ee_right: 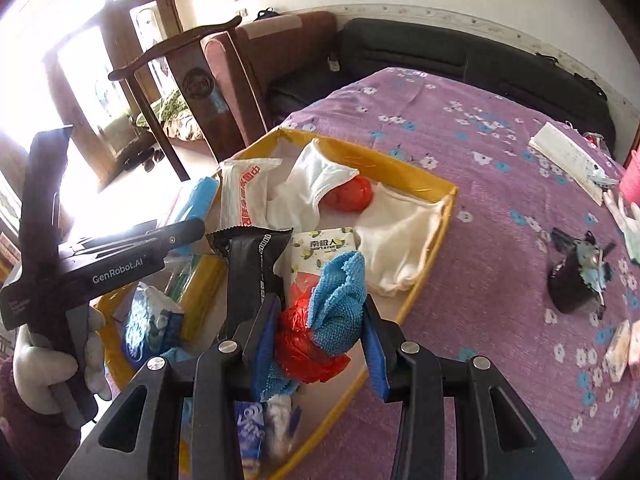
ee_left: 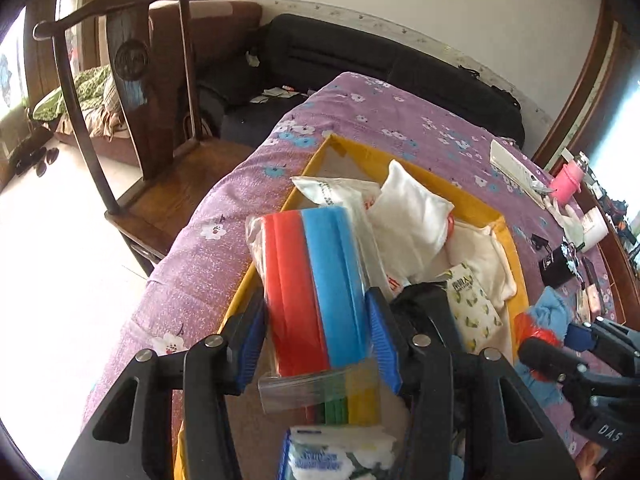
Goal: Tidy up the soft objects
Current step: 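Carry sponge pack into tray with left gripper while right drops towel there, then withdraw both open grippers from the tray toward the tissue packs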
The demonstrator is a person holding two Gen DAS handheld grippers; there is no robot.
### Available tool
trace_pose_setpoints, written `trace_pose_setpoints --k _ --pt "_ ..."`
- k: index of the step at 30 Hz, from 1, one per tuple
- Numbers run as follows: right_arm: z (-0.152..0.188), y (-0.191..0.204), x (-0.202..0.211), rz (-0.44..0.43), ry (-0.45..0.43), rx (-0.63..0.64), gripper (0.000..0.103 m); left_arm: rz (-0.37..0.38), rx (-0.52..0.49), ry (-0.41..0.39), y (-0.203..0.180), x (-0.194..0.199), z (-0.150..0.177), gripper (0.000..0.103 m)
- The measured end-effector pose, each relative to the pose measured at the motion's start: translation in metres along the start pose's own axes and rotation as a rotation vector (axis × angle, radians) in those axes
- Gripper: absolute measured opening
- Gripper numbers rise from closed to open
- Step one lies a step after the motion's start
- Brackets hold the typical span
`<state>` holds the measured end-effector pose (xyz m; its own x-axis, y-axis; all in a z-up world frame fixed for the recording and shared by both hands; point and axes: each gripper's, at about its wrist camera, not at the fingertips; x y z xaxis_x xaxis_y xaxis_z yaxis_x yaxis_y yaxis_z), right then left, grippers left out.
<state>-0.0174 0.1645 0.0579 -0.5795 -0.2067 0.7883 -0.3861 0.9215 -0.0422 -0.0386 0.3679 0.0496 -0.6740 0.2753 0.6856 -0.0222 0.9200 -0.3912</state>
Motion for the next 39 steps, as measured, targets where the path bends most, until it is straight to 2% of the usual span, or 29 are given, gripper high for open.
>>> trace_pose_setpoints --k 3,6,7,11,13,15,18,28,31,39 --pt "-0.001 0.003 -0.008 -0.001 0.014 0.008 0.043 0.033 0.027 -0.003 0.005 0.002 0.001 0.054" --pt "-0.002 0.006 -0.015 0.002 0.027 0.013 0.043 0.057 0.04 -0.023 0.005 0.01 0.003 0.065" --pt "-0.002 0.006 -0.018 0.003 0.032 0.014 0.043 0.055 0.042 -0.034 0.004 0.014 0.004 0.071" --pt "-0.002 0.008 -0.027 0.01 0.046 0.013 0.045 0.047 0.023 -0.067 -0.004 0.027 0.008 0.079" --pt "-0.002 0.006 -0.029 0.006 0.061 -0.003 0.051 0.035 0.013 -0.077 -0.008 0.031 0.009 0.083" --pt "-0.002 0.002 -0.029 -0.008 0.073 -0.028 0.061 0.027 0.001 -0.078 -0.012 0.032 0.012 0.084" --pt "-0.001 -0.002 -0.022 -0.009 0.057 -0.041 0.067 0.015 -0.03 -0.071 -0.022 0.034 0.016 0.084" --pt "0.015 -0.029 0.005 0.012 0.019 -0.088 0.071 0.014 -0.099 -0.078 -0.06 0.051 0.034 0.085" --pt "0.024 -0.044 0.012 0.015 0.018 -0.117 0.072 0.02 -0.128 -0.076 -0.076 0.054 0.042 0.089" --pt "0.057 -0.091 0.037 0.042 0.002 -0.193 0.072 0.034 -0.198 -0.055 -0.119 0.058 0.063 0.089"
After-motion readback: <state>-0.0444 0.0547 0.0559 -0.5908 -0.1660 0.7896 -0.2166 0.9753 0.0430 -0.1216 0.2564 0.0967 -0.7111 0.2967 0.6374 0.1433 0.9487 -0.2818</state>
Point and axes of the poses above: each gripper's, at about its wrist camera, not at the fingertips, and x roughly against the way its jaws point, y to its left, z to its underside, and after that the axes turned 13 degrees about z, right-handed
